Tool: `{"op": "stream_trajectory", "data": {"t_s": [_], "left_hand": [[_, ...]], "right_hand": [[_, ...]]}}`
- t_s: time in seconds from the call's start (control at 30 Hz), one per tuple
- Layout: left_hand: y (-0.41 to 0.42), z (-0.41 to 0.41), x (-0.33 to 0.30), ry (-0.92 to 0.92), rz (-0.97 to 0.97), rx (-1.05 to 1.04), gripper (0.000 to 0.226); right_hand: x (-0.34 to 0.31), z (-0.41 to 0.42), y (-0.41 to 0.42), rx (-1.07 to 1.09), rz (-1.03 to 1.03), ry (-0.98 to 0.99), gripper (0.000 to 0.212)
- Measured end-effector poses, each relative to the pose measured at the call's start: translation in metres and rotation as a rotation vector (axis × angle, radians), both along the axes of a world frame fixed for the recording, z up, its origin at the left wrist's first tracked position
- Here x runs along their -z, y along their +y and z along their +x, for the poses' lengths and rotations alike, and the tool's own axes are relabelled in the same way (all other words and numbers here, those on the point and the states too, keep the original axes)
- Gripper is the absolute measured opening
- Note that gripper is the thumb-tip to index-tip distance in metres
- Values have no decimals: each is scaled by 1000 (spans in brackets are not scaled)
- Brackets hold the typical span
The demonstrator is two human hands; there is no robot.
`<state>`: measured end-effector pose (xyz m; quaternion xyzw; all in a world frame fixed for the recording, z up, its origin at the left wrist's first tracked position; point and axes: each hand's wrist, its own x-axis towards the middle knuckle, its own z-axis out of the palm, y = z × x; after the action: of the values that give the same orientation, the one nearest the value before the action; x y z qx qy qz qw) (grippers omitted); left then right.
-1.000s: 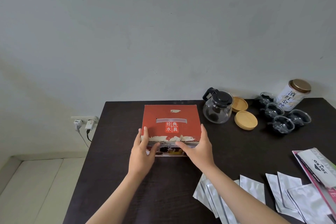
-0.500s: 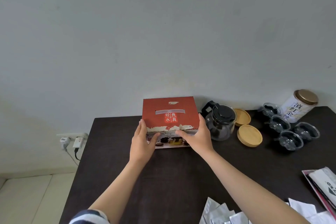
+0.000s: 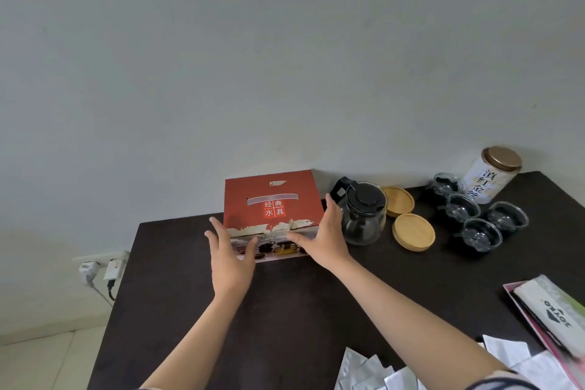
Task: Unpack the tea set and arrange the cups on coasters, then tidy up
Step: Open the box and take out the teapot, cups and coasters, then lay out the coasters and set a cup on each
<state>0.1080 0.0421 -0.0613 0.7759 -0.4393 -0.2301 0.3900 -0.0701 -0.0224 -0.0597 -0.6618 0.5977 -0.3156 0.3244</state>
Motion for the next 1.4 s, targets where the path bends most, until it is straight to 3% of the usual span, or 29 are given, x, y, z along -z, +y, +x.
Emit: {"op": "stream_trajectory", "data": {"t_s": [0.17,0.3,0.43,0.7,0.83,0.97,1.4], "left_hand": [[24,-38,5,199,157,-146,114],[47,-80,24,100,289,-15,107],[58,-120,41,-132,362,190,95],[32,-186,68,-512,383,478,91],[20,-200,85,-679,371,539,94],[19,-198,99,-684,334,503,88],[20,-198,99,-664,339,477,88]], "right_hand": [[3,-32,29,-38,-203,90,82],[15,-82,55,-88,-248,173,63],[25,-133,62,-22,-191,190,58],[32,-211,13,46,-5,307,68],[41,-232,-26,60,157,445,99],[48,-240,-58,46,317,581,124],[56,-220,-57,-13,285,573,107]]}}
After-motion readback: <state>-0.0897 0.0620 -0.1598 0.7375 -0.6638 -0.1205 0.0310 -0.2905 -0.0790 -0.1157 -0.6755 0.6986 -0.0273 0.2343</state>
